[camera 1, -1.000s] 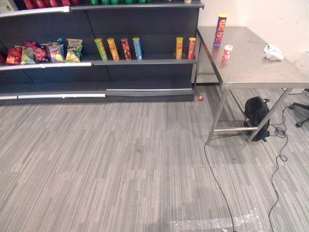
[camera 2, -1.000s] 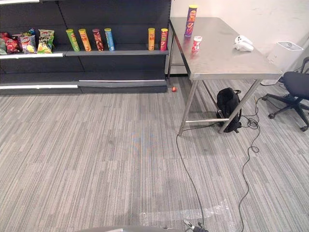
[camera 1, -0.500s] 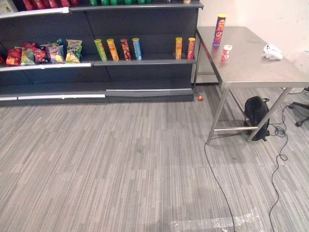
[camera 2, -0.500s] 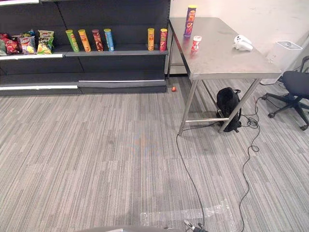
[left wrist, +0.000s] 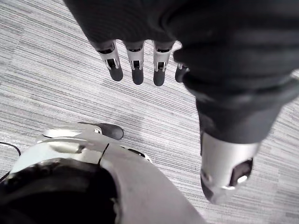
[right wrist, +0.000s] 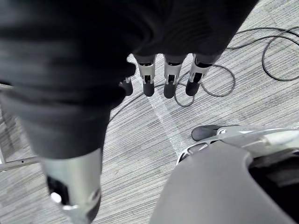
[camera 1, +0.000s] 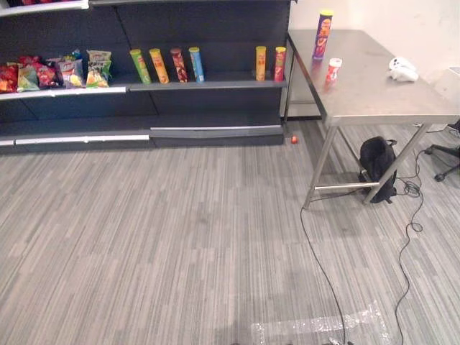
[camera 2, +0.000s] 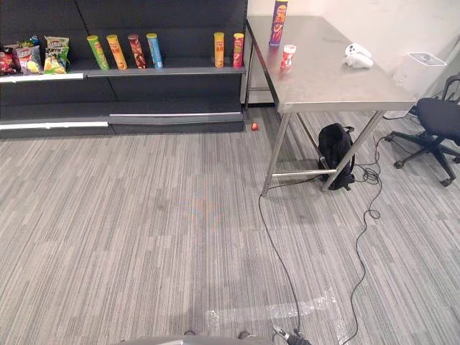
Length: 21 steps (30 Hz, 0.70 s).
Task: Put the gum and the chips on the shelf.
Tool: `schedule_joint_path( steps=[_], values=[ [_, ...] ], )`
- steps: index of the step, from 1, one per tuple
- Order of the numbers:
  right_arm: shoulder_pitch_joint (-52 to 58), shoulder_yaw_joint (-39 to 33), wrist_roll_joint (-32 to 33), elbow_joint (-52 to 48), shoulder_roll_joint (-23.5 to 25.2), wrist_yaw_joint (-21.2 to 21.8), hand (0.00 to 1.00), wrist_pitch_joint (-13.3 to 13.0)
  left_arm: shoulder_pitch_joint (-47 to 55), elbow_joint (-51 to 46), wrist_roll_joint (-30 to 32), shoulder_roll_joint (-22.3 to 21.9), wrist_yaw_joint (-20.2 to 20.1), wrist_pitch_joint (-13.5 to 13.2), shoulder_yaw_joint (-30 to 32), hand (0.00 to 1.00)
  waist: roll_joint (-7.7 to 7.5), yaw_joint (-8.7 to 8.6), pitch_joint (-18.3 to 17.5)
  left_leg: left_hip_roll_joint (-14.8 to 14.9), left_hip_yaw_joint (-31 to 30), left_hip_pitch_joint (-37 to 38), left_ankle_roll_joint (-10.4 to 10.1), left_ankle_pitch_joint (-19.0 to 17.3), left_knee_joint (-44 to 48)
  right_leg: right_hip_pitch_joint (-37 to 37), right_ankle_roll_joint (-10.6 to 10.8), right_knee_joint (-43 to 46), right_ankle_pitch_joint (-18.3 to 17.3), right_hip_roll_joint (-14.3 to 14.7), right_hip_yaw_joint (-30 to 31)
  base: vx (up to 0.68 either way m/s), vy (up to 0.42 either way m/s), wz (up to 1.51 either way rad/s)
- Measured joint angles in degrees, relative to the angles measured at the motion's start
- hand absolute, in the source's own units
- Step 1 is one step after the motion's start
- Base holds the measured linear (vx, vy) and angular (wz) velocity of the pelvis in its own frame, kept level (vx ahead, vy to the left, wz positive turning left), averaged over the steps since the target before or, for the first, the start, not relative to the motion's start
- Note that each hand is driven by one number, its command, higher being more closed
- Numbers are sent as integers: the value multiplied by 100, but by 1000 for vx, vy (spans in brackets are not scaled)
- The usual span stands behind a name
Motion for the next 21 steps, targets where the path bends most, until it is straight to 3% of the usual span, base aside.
schedule_joint_path(
  steps=[2,5,7,9,11,14,15,16,17,18,19,21],
  values=[
    [-51,54,61,-2,22,4,0,-2,-36,-96,-122,30,-14,2,42,0,-65,16,187,150,13,-704,-148,-366,1419,-55,-90,84,-176,-4,-62,-49,-39,21],
    [-22,58,105,5,-48,13,0,-4,-66,-184,-267,-44,-28,6,232,0,20,166,354,363,13,-1484,-205,-285,3168,94,-115,185,-264,-15,-111,-31,-13,14],
    [-30,40,106,0,-79,16,0,-7,-71,-194,-422,-69,-52,10,236,0,9,203,393,400,30,-1680,-167,-254,3615,182,-94,226,-331,-97,-116,51,75,3],
    [-143,29,107,-2,-113,18,0,-11,-69,-195,-474,-105,-115,9,242,0,48,206,401,533,22,-1910,-141,-513,3448,168,-61,233,-368,-188,-100,92,122,4],
    [-154,-3,108,-5,-121,14,0,-11,-69,-197,-479,-124,-119,4,316,0,41,230,404,606,3,-1990,-161,-465,2748,141,0,241,-404,-307,-75,138,162,-2],
    [-190,52,108,-19,-134,5,0,-18,-52,-195,-481,-197,-113,0,401,0,119,264,394,758,-73,-1926,-314,231,864,191,283,239,-545,-479,106,267,291,-20],
    [-184,67,112,-19,-151,6,0,-25,-39,-195,-481,-230,-110,0,401,0,180,267,398,811,-125,-1898,-349,296,643,230,356,232,-569,-474,157,423,429,-40],
    [-172,181,153,-11,-265,-8,0,-28,1,-183,-487,-268,-104,5,422,0,244,281,408,875,-82,-1844,-349,772,609,315,549,234,-654,-541,334,304,302,-45],
    [-182,219,180,-3,-239,-1,0,-27,9,-189,-485,-243,-114,-1,430,0,215,307,382,784,-9,-1816,-272,858,707,350,600,223,-694,-663,441,470,387,-59],
    [-270,214,207,2,-108,7,0,-32,3,-193,-483,-148,-114,-4,441,0,-26,309,340,592,187,-1858,-131,561,939,341,551,244,-701,-896,571,327,196,-39],
    [-322,205,207,2,-31,17,0,-37,-48,-197,-482,-84,-117,-12,438,0,-127,273,331,497,261,-1916,-54,349,1130,307,604,292,-544,-1023,641,471,294,-31],
    [-383,189,208,3,17,19,0,-38,-151,-195,-467,-47,-121,-12,425,0,-163,272,306,390,368,-1889,41,96,1338,223,657,445,-271,-1176,782,330,217,-21]
  ],
)
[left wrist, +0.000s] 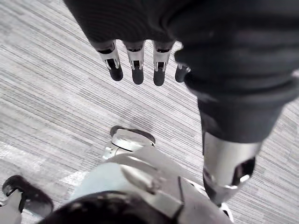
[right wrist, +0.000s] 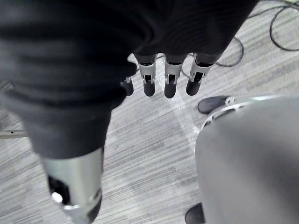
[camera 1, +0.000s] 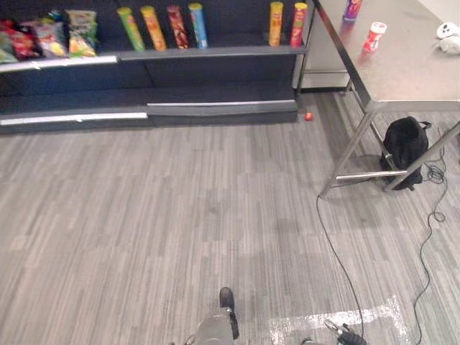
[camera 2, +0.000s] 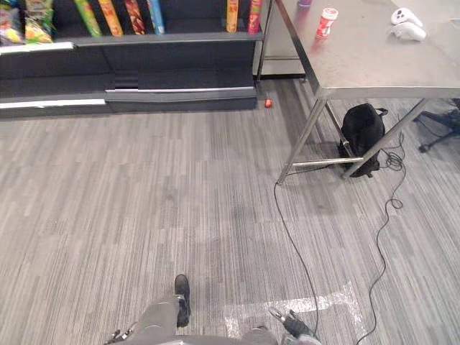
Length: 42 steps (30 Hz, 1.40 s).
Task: Put the gum and the chips on the shelf.
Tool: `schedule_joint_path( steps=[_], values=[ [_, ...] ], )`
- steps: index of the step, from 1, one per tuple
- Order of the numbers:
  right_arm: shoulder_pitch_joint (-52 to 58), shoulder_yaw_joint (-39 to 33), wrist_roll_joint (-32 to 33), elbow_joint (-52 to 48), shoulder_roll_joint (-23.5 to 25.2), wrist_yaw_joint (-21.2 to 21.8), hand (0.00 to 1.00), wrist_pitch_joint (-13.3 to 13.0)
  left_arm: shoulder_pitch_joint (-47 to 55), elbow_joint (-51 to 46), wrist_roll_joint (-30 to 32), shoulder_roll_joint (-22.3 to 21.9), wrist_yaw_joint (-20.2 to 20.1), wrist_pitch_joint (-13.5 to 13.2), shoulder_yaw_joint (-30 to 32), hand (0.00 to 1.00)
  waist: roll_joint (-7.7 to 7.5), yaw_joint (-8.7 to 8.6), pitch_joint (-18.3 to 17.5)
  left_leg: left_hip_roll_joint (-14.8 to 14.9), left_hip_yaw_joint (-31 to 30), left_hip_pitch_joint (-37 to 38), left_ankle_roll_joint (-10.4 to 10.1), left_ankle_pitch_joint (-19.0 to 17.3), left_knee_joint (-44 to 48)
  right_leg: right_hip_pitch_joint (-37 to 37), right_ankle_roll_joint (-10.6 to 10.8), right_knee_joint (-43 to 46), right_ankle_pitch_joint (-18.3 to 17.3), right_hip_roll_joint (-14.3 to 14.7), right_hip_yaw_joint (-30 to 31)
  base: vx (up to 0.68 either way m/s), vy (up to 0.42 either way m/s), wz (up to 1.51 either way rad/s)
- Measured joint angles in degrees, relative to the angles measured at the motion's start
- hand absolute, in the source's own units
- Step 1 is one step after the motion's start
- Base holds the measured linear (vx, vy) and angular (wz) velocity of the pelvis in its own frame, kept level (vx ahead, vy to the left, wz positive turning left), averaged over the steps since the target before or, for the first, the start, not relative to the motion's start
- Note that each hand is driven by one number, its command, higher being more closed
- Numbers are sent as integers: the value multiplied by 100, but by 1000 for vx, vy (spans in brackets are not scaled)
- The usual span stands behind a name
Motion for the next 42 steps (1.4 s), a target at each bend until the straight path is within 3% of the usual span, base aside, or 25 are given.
schedule_joint_path(
  steps=[3,4,7,8,11,13,15,18,19,20,22,23,27,29,30,31,32,33,35,36,38,39,40,41,42],
  values=[
    [26,-210,1,-6,42,-3,0,0,-16,45,29,46,1,2,-44,0,26,6,-126,-112,197,298,262,-283,43,-258,42,749,379,-191,317,406,261,-26],
    [30,-225,15,-35,57,-3,0,-11,-16,47,63,60,4,3,-95,0,41,6,-145,-135,280,470,313,-404,29,-637,49,1583,486,-275,489,389,252,-20],
    [47,-215,18,-125,11,-6,0,-63,-20,-21,120,112,3,9,-370,0,81,-66,-118,-247,291,1044,493,-661,-86,-1476,-39,3721,1424,-588,539,306,171,3],
    [49,-202,11,-137,-19,-2,0,-74,-28,-45,124,128,4,8,-448,0,72,-67,-96,-273,270,1383,516,-716,-250,-1776,-156,4682,1204,-603,485,316,109,12],
    [110,-74,12,-244,-60,-11,0,-74,-13,-66,129,116,3,11,-496,0,102,-64,-49,-287,266,2171,515,-717,-741,-2136,-448,5595,295,-468,-26,265,32,3],
    [120,3,14,-267,-70,-5,0,-119,-19,-67,227,87,4,5,-394,0,106,-148,-41,-257,266,2516,461,-748,-985,-2490,-571,4905,-214,-244,-588,225,-59,12],
    [130,-46,12,-278,-67,-4,0,-114,-42,-76,298,16,3,8,-165,0,140,-193,-7,-167,245,2616,296,-849,-1031,-2626,-554,3716,-214,-16,-808,258,-170,22],
    [263,-189,13,-288,20,-11,0,-102,-42,-149,307,-83,-3,5,142,0,137,-174,19,7,159,2781,-36,-1057,-1048,-2579,-469,1694,215,241,-711,293,-260,18],
    [336,-213,12,-323,59,-16,0,-109,-19,-152,312,-119,3,6,315,0,96,-168,20,113,121,2868,-234,-1256,-1035,-2548,-439,1007,711,281,-477,411,-392,11],
    [355,-211,12,-344,66,-18,0,-112,-24,-151,330,-148,4,10,388,0,71,-165,8,186,116,2935,-328,-1321,-1029,-2518,-458,1041,997,336,-500,354,-346,4],
    [378,-214,-15,-426,-28,-10,0,-111,-61,-130,371,-316,-13,6,499,0,363,-153,8,605,107,3036,-427,-1322,-1039,-2623,-740,1574,438,707,-688,363,-318,0],
    [381,-224,-16,-448,-30,-11,0,-110,-90,-131,401,-345,-29,1,538,0,414,-154,-5,665,89,3055,-468,-1243,-1025,-2650,-772,1720,279,735,-725,402,-355,7],
    [431,-389,-14,-447,34,-8,0,-73,-142,-243,505,-446,-65,-27,749,0,410,-164,-25,905,-288,2892,-494,-785,-360,-2320,-820,1944,-297,782,-1003,320,-254,32],
    [537,-432,-8,-452,20,-12,0,-60,-133,-304,495,-482,-77,-26,932,0,493,-169,-121,1159,-830,2027,-632,-594,1543,-1896,-795,1746,-433,865,-1223,246,-120,41],
    [552,-427,-6,-451,7,-13,0,-59,-135,-318,482,-491,-78,-24,978,0,512,-163,-132,1195,-990,1795,-710,-397,2024,-1794,-807,1721,-468,890,-1246,295,-72,19],
    [571,-417,-3,-452,0,-13,0,-56,-125,-336,445,-516,-71,-19,1064,0,516,-154,-137,1221,-1188,1477,-769,166,2805,-1568,-869,1674,-521,917,-1266,332,-49,1],
    [585,-405,9,-453,2,-16,0,-59,-95,-336,300,-517,-74,-6,1098,0,454,-143,-120,1258,-1219,1170,-771,356,3533,-1342,-926,1568,-577,925,-1249,343,-30,-5],
    [586,-405,9,-453,-1,-20,0,-57,-70,-335,246,-513,-74,16,1102,0,462,-145,-123,1272,-1179,994,-722,237,3862,-1249,-958,1505,-616,924,-1232,344,15,-7],
    [607,-376,19,-452,8,-36,0,-50,-112,-362,207,-511,-79,10,1152,0,451,-137,-121,1261,-693,301,-489,-525,4515,-772,-911,1083,-609,906,-1173,337,73,0],
    [618,-375,21,-451,10,-37,0,-45,-112,-374,178,-509,-78,5,1150,0,441,-122,-121,1265,-546,164,-443,-683,4480,-660,-887,1007,-596,884,-1156,324,138,-6],
    [641,-377,24,-450,0,-42,0,-44,-116,-376,-15,-509,-79,2,1133,0,405,2,-112,1236,-142,-135,-357,-965,3928,-382,-702,850,-532,761,-1072,282,201,-30],
    [627,-374,37,-454,15,-42,0,-46,-121,-388,-19,-486,-76,-3,1091,0,367,15,-121,1159,54,-248,-284,-968,3090,-244,-536,774,-527,644,-1031,382,391,-38],
    [617,-374,63,-477,25,-45,0,-54,-78,-407,-18,-487,-69,-11,1058,0,366,6,-128,1076,177,-241,-125,-755,1927,-135,-315,717,-575,532,-965,378,432,-30],
    [621,-361,64,-504,20,-45,0,-53,-62,-407,-18,-497,-65,-30,1029,0,391,7,-142,1020,123,-214,-90,-537,1256,-77,-217,688,-631,497,-920,393,471,-35],
    [598,-267,67,-517,45,-85,0,-43,-27,-400,-68,-475,-55,-41,1022,0,311,35,-192,842,197,-74,-87,-191,888,-2,-28,659,-710,345,-743,363,325,-24]
  ],
)
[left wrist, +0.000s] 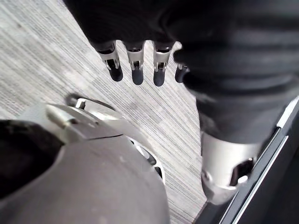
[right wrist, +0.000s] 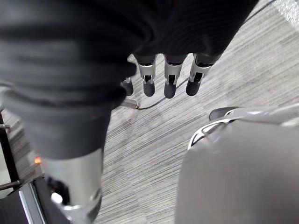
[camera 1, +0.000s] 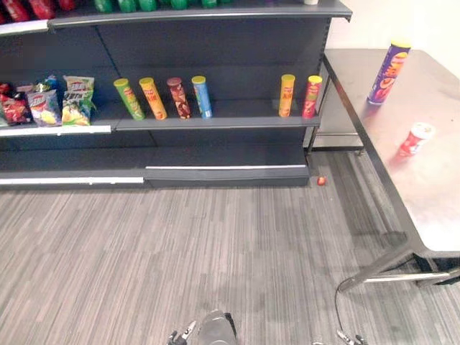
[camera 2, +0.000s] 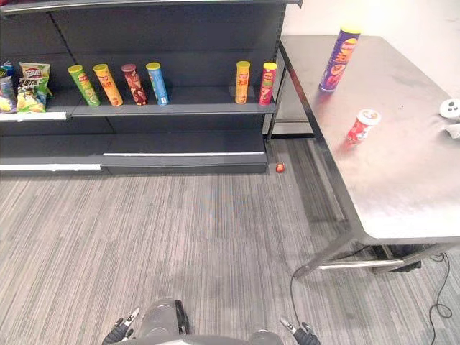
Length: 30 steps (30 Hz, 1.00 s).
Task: Put the gum and the chips on the shelf.
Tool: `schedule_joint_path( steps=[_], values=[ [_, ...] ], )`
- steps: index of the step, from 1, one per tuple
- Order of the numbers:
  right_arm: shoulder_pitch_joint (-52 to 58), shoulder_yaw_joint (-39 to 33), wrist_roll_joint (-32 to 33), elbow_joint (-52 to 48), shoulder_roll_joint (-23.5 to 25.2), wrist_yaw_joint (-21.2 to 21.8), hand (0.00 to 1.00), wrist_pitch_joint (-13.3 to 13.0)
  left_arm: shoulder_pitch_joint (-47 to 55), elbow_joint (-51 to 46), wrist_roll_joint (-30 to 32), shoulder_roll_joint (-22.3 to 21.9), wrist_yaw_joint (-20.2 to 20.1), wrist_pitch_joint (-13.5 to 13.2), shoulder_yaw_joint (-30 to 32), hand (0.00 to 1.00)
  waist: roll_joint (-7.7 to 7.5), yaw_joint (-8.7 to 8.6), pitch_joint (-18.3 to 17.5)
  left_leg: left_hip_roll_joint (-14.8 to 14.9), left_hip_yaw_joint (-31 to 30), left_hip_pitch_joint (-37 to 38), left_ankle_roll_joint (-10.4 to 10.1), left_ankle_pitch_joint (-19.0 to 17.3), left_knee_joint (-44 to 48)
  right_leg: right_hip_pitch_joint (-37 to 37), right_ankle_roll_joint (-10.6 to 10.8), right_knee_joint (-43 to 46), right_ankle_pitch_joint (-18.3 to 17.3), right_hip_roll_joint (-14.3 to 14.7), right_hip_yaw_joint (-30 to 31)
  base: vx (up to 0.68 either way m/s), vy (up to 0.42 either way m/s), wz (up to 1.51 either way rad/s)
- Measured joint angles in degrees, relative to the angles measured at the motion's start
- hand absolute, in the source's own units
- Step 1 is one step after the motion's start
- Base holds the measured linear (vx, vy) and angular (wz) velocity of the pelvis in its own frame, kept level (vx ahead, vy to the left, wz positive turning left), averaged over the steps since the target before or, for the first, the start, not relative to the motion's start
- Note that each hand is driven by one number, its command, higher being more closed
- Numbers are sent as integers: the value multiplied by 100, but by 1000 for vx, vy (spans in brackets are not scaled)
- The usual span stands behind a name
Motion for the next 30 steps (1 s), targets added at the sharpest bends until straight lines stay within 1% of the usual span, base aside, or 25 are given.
schedule_joint_path(
  steps=[1,2,4,5,7,8,9,10,11,13,14,15,16,17,18,19,20,21,22,23,24,25,26,28,30],
  values=[
    [15,204,5,-46,101,-3,0,-20,51,-16,-50,107,11,-23,-45,0,-206,-45,-148,-219,177,67,4,-37,-242,3,-14,-158,50,-98,50,302,233,-22],
    [5,286,5,-60,112,4,0,-30,33,-28,-53,127,7,-75,-67,0,-270,-36,-179,-236,214,61,16,-108,-240,-16,-78,-189,105,-55,70,293,134,-15],
    [-94,262,4,65,178,9,0,-35,7,69,-101,183,-12,-108,-14,0,-358,65,-247,-303,400,131,85,-478,-23,89,-275,-416,540,65,220,394,180,-40],
    [-164,156,3,120,230,15,0,-34,4,177,-111,184,-18,-97,69,0,-352,65,-267,-350,480,265,164,-572,31,168,-250,-490,738,10,394,374,204,-40],
    [-161,-31,5,156,307,44,0,-44,17,331,-161,237,-19,-66,70,0,-412,36,-389,-517,545,467,200,-588,-76,147,-240,-340,853,-150,597,277,194,-25],
    [-162,-141,4,247,294,50,0,-50,19,456,-159,277,-23,-59,7,0,-378,18,-494,-648,551,604,211,-595,-237,-38,-263,26,904,-256,747,265,176,-25],
    [-162,-186,6,252,276,52,0,-61,8,507,-158,274,-28,-59,-61,0,-338,15,-513,-689,559,722,246,-616,-359,-191,-277,341,938,-300,848,244,178,-39],
    [-188,-182,5,242,215,50,0,-98,17,556,-156,284,-34,-58,-219,0,-250,8,-508,-763,595,981,317,-669,-654,-649,-256,1283,1032,-386,1092,206,156,-32],
    [-229,-177,6,237,177,52,0,-141,38,561,-143,333,-37,-55,-390,0,-251,-47,-467,-847,655,1258,322,-677,-894,-1108,-152,2287,1297,-544,1279,193,141,-26],
    [-249,-170,4,248,96,49,0,-139,85,559,-125,371,-35,-51,-667,0,-208,-97,-394,-909,790,1752,388,-714,-1120,-1481,-141,3461,1806,-741,1277,191,71,-17],
    [-256,-165,5,256,100,50,0,-141,111,532,-93,431,-34,-52,-760,0,-252,-94,-358,-935,869,2095,404,-727,-1273,-1709,-321,4212,1648,-837,1037,214,30,-22],
    [-262,-152,4,254,96,52,0,-140,117,523,-57,460,-36,-49,-816,0,-258,-106,-344,-937,884,2245,403,-727,-1362,-1805,-424,4465,1424,-865,867,205,-15,-13],
    [-269,-114,-11,236,81,51,0,-141,110,504,-34,464,-36,-36,-862,0,-249,-163,-340,-921,889,2430,397,-725,-1498,-1965,-526,4681,934,-832,436,192,-53,-4],
    [-308,-46,-20,237,60,55,0,-139,104,494,-22,451,-36,-13,-892,0,-253,-216,-330,-917,906,2551,367,-721,-1595,-2143,-543,4559,594,-764,67,189,-71,-2],
    [-325,-49,-21,237,55,59,0,-137,94,490,10,439,-42,9,-879,0,-248,-231,-321,-906,932,2627,323,-725,-1640,-2214,-595,4338,517,-719,-98,224,-109,-15],
    [-372,-52,-20,236,45,60,0,-137,48,495,127,431,-42,30,-825,0,-235,-229,-222,-866,1002,2760,245,-755,-1682,-2261,-662,3644,475,-566,-389,187,-113,-20],
    [-385,-52,-20,236,47,60,0,-137,20,490,152,427,-43,35,-796,0,-240,-227,-163,-846,1036,2825,171,-788,-1689,-2267,-653,3159,495,-481,-519,223,-169,-26],
    [-405,-50,-24,238,64,59,0,-135,4,486,182,455,-49,50,-759,0,-313,-223,-88,-880,1060,2915,53,-858,-1747,-2230,-617,2020,713,-382,-732,273,-237,-29],
    [-365,-99,-60,265,58,65,0,-123,3,524,193,431,-43,63,-691,0,-321,-211,-21,-864,1063,3058,-72,-874,-1929,-2042,-891,1494,688,-185,-948,280,-226,-33],
    [-378,-133,-69,267,6,56,0,-124,2,548,196,349,-53,62,-652,0,-180,-219,-16,-766,1092,3111,-117,-839,-2041,-1977,-835,1363,723,-43,-986,348,-212,-44],
    [-385,-163,-86,189,-77,56,0,-125,-60,537,334,186,-57,60,-557,0,55,-240,14,-618,1256,3198,-283,-752,-2242,-1992,-861,1175,688,243,-1078,234,-99,-36],
    [-396,-157,-94,180,-92,56,0,-121,-90,526,373,167,-57,63,-550,0,87,-234,41,-585,1323,3225,-341,-718,-2295,-1999,-890,1154,665,317,-1091,213,-93,-33],
    [-396,-155,-119,162,-94,57,0,-119,-100,499,392,153,-62,64,-547,0,96,-224,49,-550,1358,3239,-357,-694,-2326,-2014,-909,1152,634,369,-1102,147,-94,-21],
    [-341,-144,-245,42,-31,59,0,-60,-100,370,427,112,-109,66,-515,0,83,-225,56,-458,1396,3327,-359,-693,-2323,-1987,-936,1279,371,429,-1215,117,-90,-11],
    [-279,-148,-244,-4,60,59,0,-6,-71,246,430,132,-176,60,-305,0,-103,-183,91,-400,1467,3430,-369,-682,-2000,-1849,-957,1459,-30,327,-1330,126,-72,-11]
  ],
)
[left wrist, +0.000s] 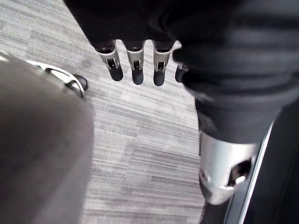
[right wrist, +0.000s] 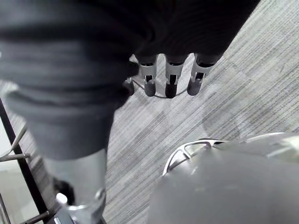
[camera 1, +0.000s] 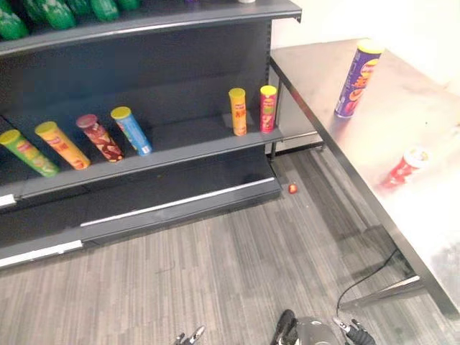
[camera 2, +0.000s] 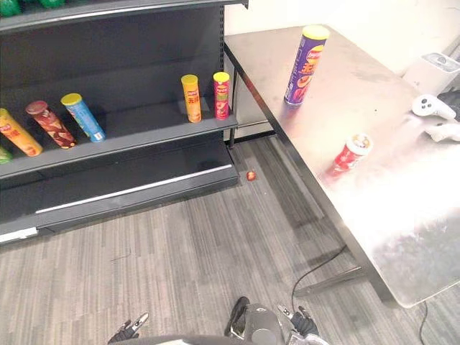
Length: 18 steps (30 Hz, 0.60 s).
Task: Put the gum and the chips on the shelf.
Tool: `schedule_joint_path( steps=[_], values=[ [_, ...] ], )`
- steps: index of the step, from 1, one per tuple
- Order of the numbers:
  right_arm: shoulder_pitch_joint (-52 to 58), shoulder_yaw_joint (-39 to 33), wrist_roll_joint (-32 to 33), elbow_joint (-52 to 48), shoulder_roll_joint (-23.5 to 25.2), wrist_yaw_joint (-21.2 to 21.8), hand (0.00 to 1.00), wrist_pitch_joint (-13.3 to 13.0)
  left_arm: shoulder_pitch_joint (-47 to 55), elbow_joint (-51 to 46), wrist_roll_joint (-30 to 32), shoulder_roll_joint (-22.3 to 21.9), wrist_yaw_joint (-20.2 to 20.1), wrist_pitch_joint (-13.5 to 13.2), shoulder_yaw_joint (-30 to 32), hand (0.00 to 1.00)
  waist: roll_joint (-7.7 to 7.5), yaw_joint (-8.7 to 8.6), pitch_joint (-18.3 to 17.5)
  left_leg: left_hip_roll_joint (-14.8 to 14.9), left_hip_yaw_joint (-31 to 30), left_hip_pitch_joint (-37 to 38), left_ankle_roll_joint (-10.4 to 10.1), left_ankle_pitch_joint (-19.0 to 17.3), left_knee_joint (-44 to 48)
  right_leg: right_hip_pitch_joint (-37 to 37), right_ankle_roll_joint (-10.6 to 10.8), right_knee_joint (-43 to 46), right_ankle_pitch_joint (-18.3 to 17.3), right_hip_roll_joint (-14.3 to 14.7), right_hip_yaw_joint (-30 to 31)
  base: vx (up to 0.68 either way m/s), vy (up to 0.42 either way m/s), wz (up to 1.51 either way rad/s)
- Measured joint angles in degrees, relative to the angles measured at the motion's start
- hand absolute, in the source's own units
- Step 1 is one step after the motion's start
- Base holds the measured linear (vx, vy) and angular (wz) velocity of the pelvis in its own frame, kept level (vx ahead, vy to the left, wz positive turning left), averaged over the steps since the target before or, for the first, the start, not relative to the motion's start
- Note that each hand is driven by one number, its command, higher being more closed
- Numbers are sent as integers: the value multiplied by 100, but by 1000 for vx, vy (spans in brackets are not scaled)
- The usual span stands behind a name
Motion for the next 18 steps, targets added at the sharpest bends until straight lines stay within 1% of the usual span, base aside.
schedule_joint_path(
  steps=[1,2,3,4,5,6,7,8,9,10,11,12,13,14,15,16,17,18],
  values=[
    [48,1,0,0,9,6,0,-1,49,-89,0,26,-8,3,1,0,-28,20,-12,71,29,-64,-2,-2,357,123,-4,-5,-53,-69,-111,170,-74,-15],
    [112,2,2,-9,66,7,0,-4,95,-147,-8,75,-11,3,0,0,-117,5,-93,255,-11,-317,-37,-26,1149,292,-4,-147,-67,-66,-156,159,-67,-7],
    [151,11,2,-7,71,11,0,-5,92,-148,-8,92,-11,3,-9,0,-98,-10,-125,408,-94,-526,-44,-31,1699,394,17,-269,-55,-17,-161,168,-98,3],
    [223,122,7,10,-7,16,0,-3,37,-144,-28,78,-9,16,-29,0,-25,-42,-206,805,-434,-1060,-29,51,3004,614,102,-543,11,167,-169,184,-89,-21],
    [267,259,7,11,-98,12,0,0,3,-159,-61,14,5,18,-16,0,183,-18,-224,1100,-825,-1465,3,431,4043,784,29,-680,63,376,-30,193,-59,-44],
    [279,289,7,5,-150,9,0,-4,35,-162,-91,-61,21,-4,-7,0,268,-11,-241,1180,-976,-1598,2,705,4396,852,-7,-715,72,451,70,236,18,-97],
    [289,351,13,2,-212,3,0,-6,69,-169,-140,-112,64,-3,-7,0,319,-3,-241,1218,-1155,-1824,58,1407,4933,969,-27,-800,73,538,395,310,90,-123],
    [286,338,15,7,-245,-5,0,1,90,-107,-138,-119,75,12,-18,0,361,2,-315,1194,-1290,-2096,39,1340,5424,1019,-96,-923,99,574,695,331,118,-126],
    [267,290,34,13,-237,-12,0,10,91,-78,-139,-114,76,15,-7,0,373,-2,-317,1166,-1312,-2237,49,993,5606,1058,-80,-970,118,574,856,330,158,-108],
    [280,226,68,19,-213,-16,0,22,80,-88,-140,-111,81,10,7,0,360,1,-311,1070,-1306,-2404,104,563,5706,1159,-40,-1092,151,560,1091,298,182,-102],
    [315,191,76,46,-189,-20,0,44,86,-97,-152,-97,81,-3,44,0,301,24,-306,926,-1270,-2595,167,138,5552,1341,53,-1262,229,485,1354,289,183,-114],
    [319,185,76,83,-168,-19,0,62,95,-96,-210,-71,81,-4,40,0,242,56,-301,838,-1186,-2690,232,-68,5238,1448,116,-1321,267,389,1543,284,210,-130],
    [324,153,76,85,-136,-17,0,61,106,-97,-329,-62,89,-12,38,0,189,102,-299,735,-1226,-2811,258,-237,4579,1532,176,-1379,301,277,1801,305,317,-139],
    [328,87,76,71,-105,-18,0,54,104,-120,-369,-68,121,-20,38,0,163,145,-307,681,-1305,-2799,260,-248,3593,1594,245,-1441,319,172,2054,295,355,-128],
    [327,85,76,67,-101,-18,0,50,104,-139,-369,-72,130,-25,39,0,155,146,-306,647,-1426,-2800,278,-221,3057,1599,328,-1454,311,128,2203,282,432,-127],
    [316,91,76,40,-87,-17,0,45,133,-134,-368,-74,130,-42,82,0,136,136,-310,576,-1803,-2787,316,-60,2079,1596,569,-1466,251,1,2484,193,346,-95],
    [331,95,77,24,-84,-18,0,41,138,-135,-367,-87,135,-48,102,0,138,135,-311,561,-1991,-2756,332,72,1667,1592,645,-1464,218,-47,2613,243,480,-114],
    [395,120,80,-5,-73,-22,0,36,174,-139,-367,-137,139,-56,142,0,116,139,-333,488,-2124,-2651,31,602,1343,1601,837,-1462,152,-182,2833,266,504,-93]
  ],
)
